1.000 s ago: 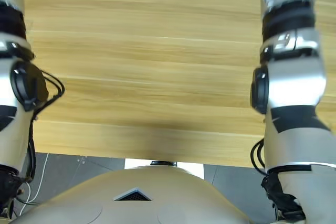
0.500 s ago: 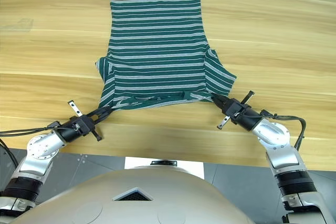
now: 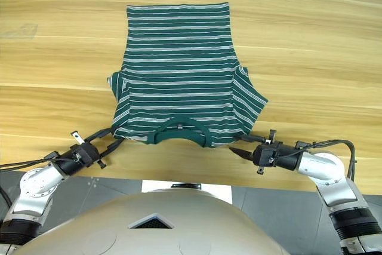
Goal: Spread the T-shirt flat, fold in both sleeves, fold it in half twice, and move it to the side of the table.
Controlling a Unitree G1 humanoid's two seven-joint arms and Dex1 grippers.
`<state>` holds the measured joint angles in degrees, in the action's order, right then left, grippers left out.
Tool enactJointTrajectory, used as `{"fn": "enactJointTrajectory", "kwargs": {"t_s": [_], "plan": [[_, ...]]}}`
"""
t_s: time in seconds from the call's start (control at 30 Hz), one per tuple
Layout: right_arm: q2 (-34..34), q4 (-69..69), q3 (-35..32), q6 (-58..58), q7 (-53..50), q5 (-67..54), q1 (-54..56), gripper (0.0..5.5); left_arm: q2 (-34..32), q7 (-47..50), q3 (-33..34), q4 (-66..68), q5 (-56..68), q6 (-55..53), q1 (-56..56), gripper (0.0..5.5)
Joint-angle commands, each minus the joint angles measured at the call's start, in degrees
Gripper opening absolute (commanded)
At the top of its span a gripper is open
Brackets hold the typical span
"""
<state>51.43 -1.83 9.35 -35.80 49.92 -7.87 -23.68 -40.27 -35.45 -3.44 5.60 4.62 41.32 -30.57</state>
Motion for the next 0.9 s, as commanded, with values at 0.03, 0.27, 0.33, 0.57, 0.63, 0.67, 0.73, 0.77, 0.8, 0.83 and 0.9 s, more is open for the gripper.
{"fn": "enactJointTrajectory", "kwargs": {"t_s": [0.03, 0.27, 0.33, 0.57, 0.63, 0.67, 0.73, 0.77, 0.8, 0.83, 0.9], "plan": [[1.6, -0.6, -3.3, 0.5, 1.5, -3.1, 0.8, 2.41, -0.6, -0.2, 2.3, 1.7, 0.3, 1.2, -1.1, 2.15], [-3.9, -5.5, -8.5, 9.9, -1.2, -16.0, 8.2, 2.93, 2.7, -2.6, 8.5, -6.3, 20.6, 0.8, -3.2, 3.44], [-10.6, -3.1, -4.0, 14.9, -7.6, -7.1, 15.0, 2.93, 5.7, 0.6, 8.2, -5.1, 19.6, -4.0, 0.7, 3.44], [-31.6, 7.9, 13.2, 24.9, -22.9, 19.2, 28.6, 2.93, 8.2, 3.9, 6.7, -5.6, 11.8, -15.4, 3.9, 3.44], [-35.2, 12.9, 15.2, 25.5, -25.9, 22.5, 30.6, 2.93, 7.2, 1.6, 5.3, -8.1, 9.3, -15.0, 1.5, 3.44], [-36.8, 15.9, 15.3, 26.0, -27.7, 23.4, 31.7, 2.93, 6.7, 0.2, 4.5, -9.5, 8.5, -14.4, 0.3, 3.44], [-38.8, 21.3, 14.8, 26.7, -30.8, 24.6, 33.5, 2.93, 6.4, -2.1, 4.0, -11.6, 8.5, -13.0, -1.1, 3.44], [-39.1, 23.1, 14.3, 26.9, -31.8, 24.7, 33.9, 2.93, 6.5, -2.3, 4.5, -12.4, 9.0, -13.0, -1.3, 3.44], [-39.3, 24.3, 13.8, 26.9, -32.3, 24.6, 34.1, 2.93, 6.5, -2.6, 5.1, -13.1, 9.5, -13.2, -1.6, 3.44], [-39.1, 24.8, 13.2, 27.1, -32.6, 24.4, 33.9, 2.93, 6.4, -2.7, 5.7, -14.2, 9.8, -13.5, -2.0, 3.44], [-38.7, 24.5, 12.2, 27.6, -32.6, 23.7, 33.1, 2.93, 5.7, -2.9, 7.0, -15.9, 8.9, -13.7, -3.8, 3.44]]}}
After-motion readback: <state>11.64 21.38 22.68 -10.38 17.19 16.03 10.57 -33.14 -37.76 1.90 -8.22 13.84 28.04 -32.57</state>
